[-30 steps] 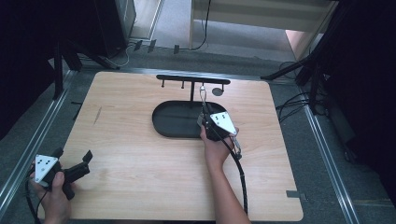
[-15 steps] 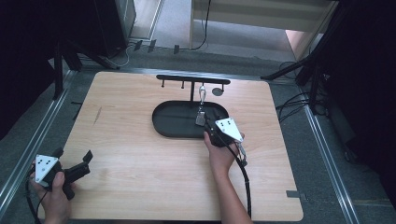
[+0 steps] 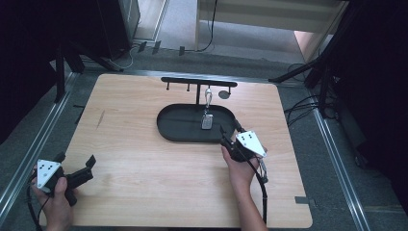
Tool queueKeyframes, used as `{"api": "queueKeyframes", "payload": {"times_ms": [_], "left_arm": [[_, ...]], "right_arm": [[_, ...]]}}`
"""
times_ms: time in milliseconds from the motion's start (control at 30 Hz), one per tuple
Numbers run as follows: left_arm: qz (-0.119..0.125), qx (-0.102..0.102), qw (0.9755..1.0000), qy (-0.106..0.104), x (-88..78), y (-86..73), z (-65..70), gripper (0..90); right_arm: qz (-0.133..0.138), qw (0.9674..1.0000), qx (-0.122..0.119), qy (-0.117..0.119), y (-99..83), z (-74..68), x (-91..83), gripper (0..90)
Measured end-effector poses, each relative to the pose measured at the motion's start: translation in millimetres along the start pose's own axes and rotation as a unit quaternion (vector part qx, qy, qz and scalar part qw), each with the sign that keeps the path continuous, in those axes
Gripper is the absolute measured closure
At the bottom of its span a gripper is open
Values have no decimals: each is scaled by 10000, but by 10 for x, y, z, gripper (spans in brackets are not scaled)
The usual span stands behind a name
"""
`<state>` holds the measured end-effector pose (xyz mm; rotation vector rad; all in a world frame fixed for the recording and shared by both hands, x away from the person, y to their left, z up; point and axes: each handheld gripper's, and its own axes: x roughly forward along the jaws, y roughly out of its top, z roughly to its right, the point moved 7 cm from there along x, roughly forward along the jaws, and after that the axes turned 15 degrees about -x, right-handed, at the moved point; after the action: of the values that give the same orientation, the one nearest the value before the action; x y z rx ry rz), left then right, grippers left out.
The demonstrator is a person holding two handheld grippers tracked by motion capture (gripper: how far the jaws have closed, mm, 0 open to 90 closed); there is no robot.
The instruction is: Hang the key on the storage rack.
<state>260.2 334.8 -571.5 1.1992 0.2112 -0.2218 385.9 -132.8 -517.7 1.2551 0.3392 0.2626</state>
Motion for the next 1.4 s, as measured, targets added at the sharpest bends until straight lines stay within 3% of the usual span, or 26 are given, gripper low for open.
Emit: {"api": "queueKeyframes", "payload": {"times_ms": [200,300,1000,1400], "left_arm": [[2,3,10000,6,0,0,1,0],[3,3,10000,9,-1,0,1,0],[9,16,10000,18,-3,0,0,0],[28,8,10000,14,-3,-1,6,0]], "right_arm": [[33,9999,30,113,-10,25,-183,416],[-19,10000,-43,37,-33,74,-270,385],[-309,9993,96,-180,-285,442,-797,137],[-453,9979,41,-472,-502,687,-1070,132]]}}
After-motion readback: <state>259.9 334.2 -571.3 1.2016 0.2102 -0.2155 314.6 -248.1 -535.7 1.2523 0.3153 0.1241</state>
